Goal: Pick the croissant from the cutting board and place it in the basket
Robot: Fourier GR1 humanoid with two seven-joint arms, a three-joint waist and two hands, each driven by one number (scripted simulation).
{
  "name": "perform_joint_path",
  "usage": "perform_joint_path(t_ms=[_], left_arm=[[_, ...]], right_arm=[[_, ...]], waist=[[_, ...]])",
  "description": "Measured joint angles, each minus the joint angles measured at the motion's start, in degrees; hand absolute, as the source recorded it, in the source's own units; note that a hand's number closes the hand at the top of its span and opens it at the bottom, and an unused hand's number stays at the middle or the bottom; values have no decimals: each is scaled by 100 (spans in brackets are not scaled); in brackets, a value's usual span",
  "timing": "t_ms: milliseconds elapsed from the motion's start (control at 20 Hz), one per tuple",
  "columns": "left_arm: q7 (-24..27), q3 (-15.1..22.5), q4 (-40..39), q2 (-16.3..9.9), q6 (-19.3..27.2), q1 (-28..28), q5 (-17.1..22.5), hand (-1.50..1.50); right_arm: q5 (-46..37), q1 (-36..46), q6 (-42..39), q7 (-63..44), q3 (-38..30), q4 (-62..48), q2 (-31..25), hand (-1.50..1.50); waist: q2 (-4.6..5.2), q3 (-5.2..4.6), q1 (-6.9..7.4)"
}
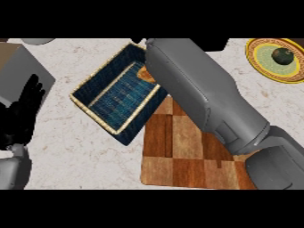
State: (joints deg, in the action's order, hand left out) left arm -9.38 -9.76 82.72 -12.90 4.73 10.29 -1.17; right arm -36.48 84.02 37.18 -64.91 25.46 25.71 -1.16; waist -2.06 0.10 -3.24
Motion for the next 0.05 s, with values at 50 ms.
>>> perform_joint_path(t_ms=[50], left_arm=[[27,-6,20,8,1,-53,4,0]], right_arm=[[-32,-85,79,16,-17,113,-5,-150]], waist=[[-9,0,-25]])
